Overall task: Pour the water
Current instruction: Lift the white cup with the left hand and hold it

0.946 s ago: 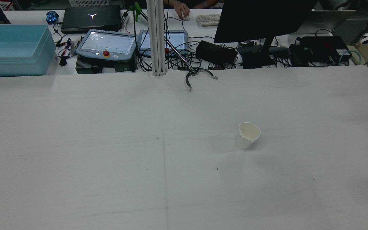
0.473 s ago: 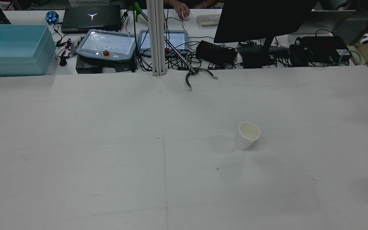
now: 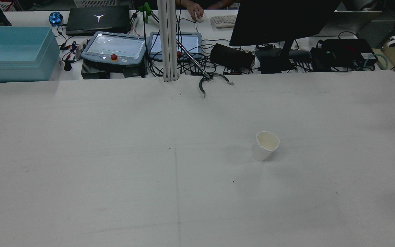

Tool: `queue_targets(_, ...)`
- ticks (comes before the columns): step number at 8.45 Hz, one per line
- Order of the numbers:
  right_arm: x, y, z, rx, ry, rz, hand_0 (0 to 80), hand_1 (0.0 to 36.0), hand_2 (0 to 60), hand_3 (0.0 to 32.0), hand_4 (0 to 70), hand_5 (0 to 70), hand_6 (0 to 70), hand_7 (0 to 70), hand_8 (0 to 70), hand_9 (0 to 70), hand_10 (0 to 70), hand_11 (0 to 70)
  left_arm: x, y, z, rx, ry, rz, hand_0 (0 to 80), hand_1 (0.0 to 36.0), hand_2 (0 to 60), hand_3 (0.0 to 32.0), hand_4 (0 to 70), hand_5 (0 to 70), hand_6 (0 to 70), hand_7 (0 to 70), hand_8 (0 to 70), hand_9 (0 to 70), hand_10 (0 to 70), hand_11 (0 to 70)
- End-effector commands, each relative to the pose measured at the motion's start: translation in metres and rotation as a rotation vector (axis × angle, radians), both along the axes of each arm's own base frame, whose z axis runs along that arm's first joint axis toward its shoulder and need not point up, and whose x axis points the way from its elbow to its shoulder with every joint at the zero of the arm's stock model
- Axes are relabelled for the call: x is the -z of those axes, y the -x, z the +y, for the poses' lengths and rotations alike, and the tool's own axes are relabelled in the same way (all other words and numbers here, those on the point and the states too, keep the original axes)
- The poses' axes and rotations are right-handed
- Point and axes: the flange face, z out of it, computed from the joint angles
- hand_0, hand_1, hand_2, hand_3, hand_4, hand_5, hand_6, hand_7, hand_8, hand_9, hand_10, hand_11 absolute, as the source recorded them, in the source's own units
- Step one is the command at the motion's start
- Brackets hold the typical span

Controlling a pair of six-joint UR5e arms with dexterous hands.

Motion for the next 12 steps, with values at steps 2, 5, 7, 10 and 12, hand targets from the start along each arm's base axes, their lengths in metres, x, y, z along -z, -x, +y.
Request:
queue_targets(2,-0.001,0.002,0.0,0.004,0.003,0.0,42.1,9.7,21.8,0.0,6.7,8.6,35.2,30.2,15.5,16.5,0.0,0.0,-0.001,0.0,0.002,-0.015,0.026,0.007,80.0,36.0,20.0,0.0,50.3,67.8,9.8,5.7,3.9,0.0,9.0,17.4)
queue_targets(5,-0.001,0.002,0.0,0.005,0.002,-0.001,42.2,9.7,21.4,0.0,6.0,8.6,35.0,29.9,16.1,17.3,0.0,0.0,-0.002,0.001,0.003,-0.017,0.072,0.054,80.0,36.0,60.0,0.0,70.0,70.0,15.4,18.0,7.6,4.0,12.0,20.7)
queue_targets(7,-0.001,0.001,0.0,0.003,0.002,-0.001,42.3,9.7,20.9,0.0,4.9,8.6,34.3,29.2,15.7,16.9,0.0,0.0,-0.001,0.004,0.009,-0.02,0.148,0.151,80.0,36.0,60.0,0.0,70.0,70.0,17.9,18.7,8.6,6.2,13.1,22.2)
queue_targets(10,-0.001,0.011,-0.002,0.021,-0.005,0.001,42.9,10.0,20.4,0.0,4.2,8.6,33.8,28.4,15.6,16.8,0.0,0.0,0.074,-0.008,0.0,-0.145,0.144,0.292,80.0,36.0,60.0,0.0,70.0,70.0,16.6,15.1,7.0,3.4,11.9,20.5)
queue_targets(12,-0.012,0.034,-0.008,0.021,0.008,0.023,42.8,10.2,21.1,0.0,3.8,8.6,33.4,28.0,15.6,16.6,0.0,0.0,0.094,-0.008,0.006,-0.159,0.132,0.301,80.0,36.0,60.0,0.0,70.0,70.0,13.1,9.6,4.5,0.5,10.7,18.8)
